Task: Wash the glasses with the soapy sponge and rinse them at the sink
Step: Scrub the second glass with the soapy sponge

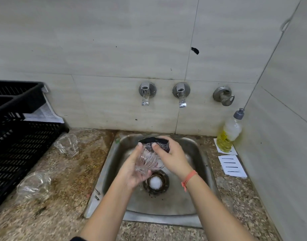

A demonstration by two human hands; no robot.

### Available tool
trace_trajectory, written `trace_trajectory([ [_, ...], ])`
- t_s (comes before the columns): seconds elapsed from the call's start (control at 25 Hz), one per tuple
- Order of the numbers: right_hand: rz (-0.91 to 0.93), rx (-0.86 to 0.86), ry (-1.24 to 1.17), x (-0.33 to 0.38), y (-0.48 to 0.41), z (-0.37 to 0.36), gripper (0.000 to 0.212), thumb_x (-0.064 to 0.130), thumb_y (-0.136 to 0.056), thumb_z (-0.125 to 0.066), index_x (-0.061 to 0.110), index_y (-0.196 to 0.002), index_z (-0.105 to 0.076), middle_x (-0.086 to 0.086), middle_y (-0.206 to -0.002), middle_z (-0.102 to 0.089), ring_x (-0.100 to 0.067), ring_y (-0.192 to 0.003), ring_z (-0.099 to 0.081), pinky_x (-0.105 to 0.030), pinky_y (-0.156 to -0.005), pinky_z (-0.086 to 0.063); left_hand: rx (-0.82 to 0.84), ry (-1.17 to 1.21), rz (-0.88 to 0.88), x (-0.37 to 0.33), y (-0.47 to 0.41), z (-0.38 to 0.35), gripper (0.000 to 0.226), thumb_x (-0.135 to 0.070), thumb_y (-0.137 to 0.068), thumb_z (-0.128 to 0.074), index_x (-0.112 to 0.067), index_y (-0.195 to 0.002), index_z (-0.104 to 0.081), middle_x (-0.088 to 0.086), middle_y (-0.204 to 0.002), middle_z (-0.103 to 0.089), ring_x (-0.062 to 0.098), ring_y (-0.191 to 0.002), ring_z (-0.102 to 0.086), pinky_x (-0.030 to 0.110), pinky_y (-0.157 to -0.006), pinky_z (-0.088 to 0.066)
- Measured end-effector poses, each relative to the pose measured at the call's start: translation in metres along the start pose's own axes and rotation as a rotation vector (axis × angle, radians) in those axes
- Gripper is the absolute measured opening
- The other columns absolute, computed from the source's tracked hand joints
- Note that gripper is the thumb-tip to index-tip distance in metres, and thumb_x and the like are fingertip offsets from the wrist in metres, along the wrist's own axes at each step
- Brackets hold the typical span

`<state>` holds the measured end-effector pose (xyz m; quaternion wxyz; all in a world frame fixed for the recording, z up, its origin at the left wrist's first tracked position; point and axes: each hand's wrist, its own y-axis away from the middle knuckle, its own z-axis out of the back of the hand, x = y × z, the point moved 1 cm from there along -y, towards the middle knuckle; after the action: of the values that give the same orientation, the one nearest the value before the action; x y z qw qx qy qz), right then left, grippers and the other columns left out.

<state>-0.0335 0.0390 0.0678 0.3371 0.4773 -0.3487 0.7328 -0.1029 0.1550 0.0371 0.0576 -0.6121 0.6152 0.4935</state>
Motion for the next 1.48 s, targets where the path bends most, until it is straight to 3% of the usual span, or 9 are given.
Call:
trace_trajectory([
  [0.24, -0.106, 0.446, 0.07, 0.001, -0.011, -0.001, 0.017, 0.016, -0.081, -0.072, 0.018, -0.097, -0.073, -0.002, -0.097, -0.074, -0.012, -0.093, -0.068, -0.039, -0.093, -0.052, -0.086, -0.218, -0.102, -0.013, 0.007, 0.002, 0.086, -0.078, -0.084, -0.026, -0.006, -0.08, -0.072, 0.009, -0.06, -0.064, 0.02, -0.041, -0.055, 0.019, -0.038, -0.034],
  [0.4, -0.169, 0.693, -0.222, 0.012, -0.016, 0.009, 0.033, -0.001, -0.088, -0.06, 0.017, -0.114, -0.068, -0.006, -0.109, -0.071, -0.02, -0.105, -0.066, -0.031, -0.096, -0.05, -0.131, -0.465, -0.23, -0.025, 0.002, -0.005, 0.075, -0.07, -0.091, -0.027, -0.014, -0.076, -0.074, 0.009, -0.057, -0.064, 0.018, -0.041, -0.05, 0.022, -0.045, -0.032],
  [0.56, -0.165, 0.369, -0.385, 0.014, -0.016, 0.003, 0.032, -0.01, -0.067, -0.075, 0.011, -0.092, -0.075, -0.01, -0.095, -0.074, -0.023, -0.091, -0.07, -0.034, -0.083, -0.056, -0.173, -0.529, -0.306, -0.039, -0.008, -0.009, 0.066, -0.065, -0.093, -0.032, -0.016, -0.082, -0.074, 0.015, -0.068, -0.069, 0.026, -0.051, -0.054, 0.026, -0.044, -0.036],
  [0.72, 0.028, 0.13, 0.025, 0.006, -0.017, -0.007, 0.019, 0.025, -0.074, -0.081, 0.025, -0.092, -0.074, 0.009, -0.088, -0.075, -0.004, -0.089, -0.069, -0.027, -0.082, -0.054, -0.127, -0.537, -0.283, -0.04, -0.02, -0.002, 0.069, -0.064, -0.093, -0.032, -0.01, -0.09, -0.075, 0.024, -0.076, -0.068, 0.028, -0.054, -0.053, 0.026, -0.043, -0.035],
  [0.84, -0.231, 0.371, -0.24, 0.004, -0.015, -0.004, 0.012, 0.017, -0.093, -0.06, 0.017, -0.096, -0.072, 0.0, -0.091, -0.075, -0.011, -0.087, -0.07, -0.023, -0.079, -0.053, -0.162, -0.611, -0.362, -0.042, -0.018, -0.004, 0.062, -0.054, -0.098, -0.032, -0.018, -0.075, -0.077, 0.018, -0.075, -0.072, 0.044, -0.064, -0.061, 0.038, -0.054, -0.044],
  [1.0, -0.465, 0.148, -0.508, -0.006, -0.018, -0.008, 0.024, 0.002, -0.078, -0.071, -0.006, -0.101, -0.069, -0.02, -0.095, -0.071, -0.026, -0.083, -0.069, -0.031, -0.074, -0.058, -0.284, -0.711, -0.583, -0.037, -0.019, -0.01, 0.061, -0.056, -0.097, -0.029, -0.023, -0.078, -0.075, 0.003, -0.068, -0.072, 0.029, -0.059, -0.063, 0.03, -0.054, -0.047],
  [1.24, 0.14, -0.156, 0.176, -0.014, 0.006, -0.031, 0.024, 0.045, -0.083, -0.062, 0.022, -0.09, -0.067, 0.007, -0.081, -0.068, -0.008, -0.078, -0.061, -0.028, -0.073, -0.048, -0.162, -0.314, -0.009, -0.037, -0.019, -0.025, 0.024, -0.027, -0.095, -0.045, -0.017, -0.082, -0.063, 0.003, -0.072, -0.067, 0.018, -0.065, -0.064, 0.03, -0.057, -0.054],
  [1.4, -0.706, -0.222, -0.482, -0.016, -0.03, -0.021, 0.039, 0.045, -0.089, -0.058, 0.007, -0.091, -0.066, -0.008, -0.08, -0.07, -0.019, -0.071, -0.068, -0.036, -0.073, -0.056, -0.321, -0.503, -0.663, -0.007, -0.023, -0.026, 0.011, -0.019, -0.096, -0.047, -0.015, -0.098, -0.057, -0.003, -0.086, -0.06, 0.013, -0.082, -0.056, 0.025, -0.072, -0.046],
  [1.48, -0.702, -0.181, -0.42, -0.021, -0.031, -0.016, 0.038, 0.046, -0.089, -0.059, 0.009, -0.088, -0.067, -0.008, -0.08, -0.071, -0.022, -0.072, -0.069, -0.037, -0.073, -0.058, -0.259, -0.444, -0.502, -0.005, -0.029, -0.023, 0.026, -0.032, -0.096, -0.045, -0.018, -0.117, -0.054, -0.001, -0.105, -0.063, 0.014, -0.098, -0.06, 0.03, -0.083, -0.053],
])
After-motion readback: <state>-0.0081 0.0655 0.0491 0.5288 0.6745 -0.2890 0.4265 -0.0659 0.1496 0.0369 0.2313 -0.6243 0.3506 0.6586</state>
